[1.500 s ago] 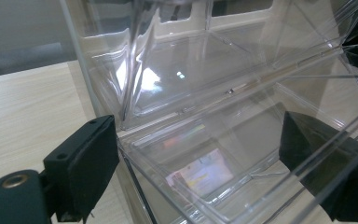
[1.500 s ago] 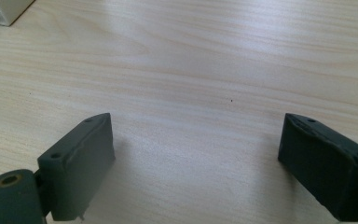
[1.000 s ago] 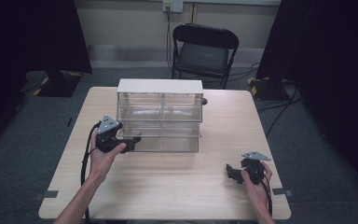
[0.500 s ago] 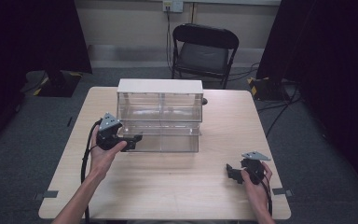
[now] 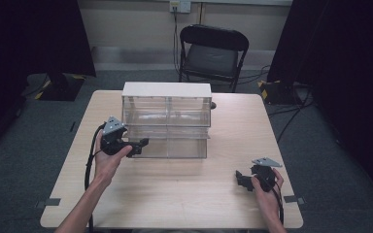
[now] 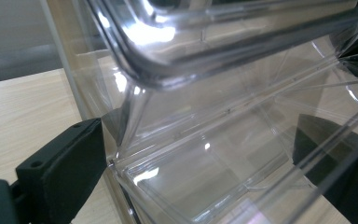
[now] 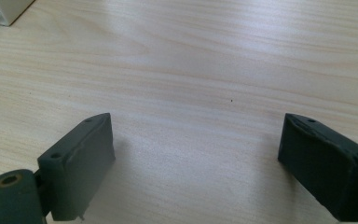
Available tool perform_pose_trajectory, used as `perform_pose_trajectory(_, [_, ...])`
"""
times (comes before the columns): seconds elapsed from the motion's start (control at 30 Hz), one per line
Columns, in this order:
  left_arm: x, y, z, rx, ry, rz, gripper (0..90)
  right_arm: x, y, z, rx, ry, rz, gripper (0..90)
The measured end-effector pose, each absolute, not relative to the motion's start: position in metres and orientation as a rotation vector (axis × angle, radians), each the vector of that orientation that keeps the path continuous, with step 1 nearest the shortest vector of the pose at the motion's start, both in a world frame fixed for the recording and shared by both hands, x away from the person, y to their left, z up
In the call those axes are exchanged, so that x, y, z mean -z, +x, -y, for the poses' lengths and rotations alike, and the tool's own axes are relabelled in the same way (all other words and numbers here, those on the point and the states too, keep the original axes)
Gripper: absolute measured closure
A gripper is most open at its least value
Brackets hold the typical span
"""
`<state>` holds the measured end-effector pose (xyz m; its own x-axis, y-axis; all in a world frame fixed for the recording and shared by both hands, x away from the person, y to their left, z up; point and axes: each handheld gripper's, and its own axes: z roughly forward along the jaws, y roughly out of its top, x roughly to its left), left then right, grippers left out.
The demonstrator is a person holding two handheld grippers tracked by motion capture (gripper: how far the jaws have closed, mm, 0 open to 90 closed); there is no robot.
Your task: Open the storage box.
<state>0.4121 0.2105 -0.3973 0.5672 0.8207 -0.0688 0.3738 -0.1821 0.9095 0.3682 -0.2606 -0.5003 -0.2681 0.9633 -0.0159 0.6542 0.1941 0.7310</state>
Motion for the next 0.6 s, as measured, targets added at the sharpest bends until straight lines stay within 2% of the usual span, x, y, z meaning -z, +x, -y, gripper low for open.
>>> perform_pose_trajectory(0.6, [0.3892,0.4136,-0.21,-0.558,1.775,-0.985,0.6,0.5004,0.3682,0.2606,-0.854,1.506,-1.997,9.7])
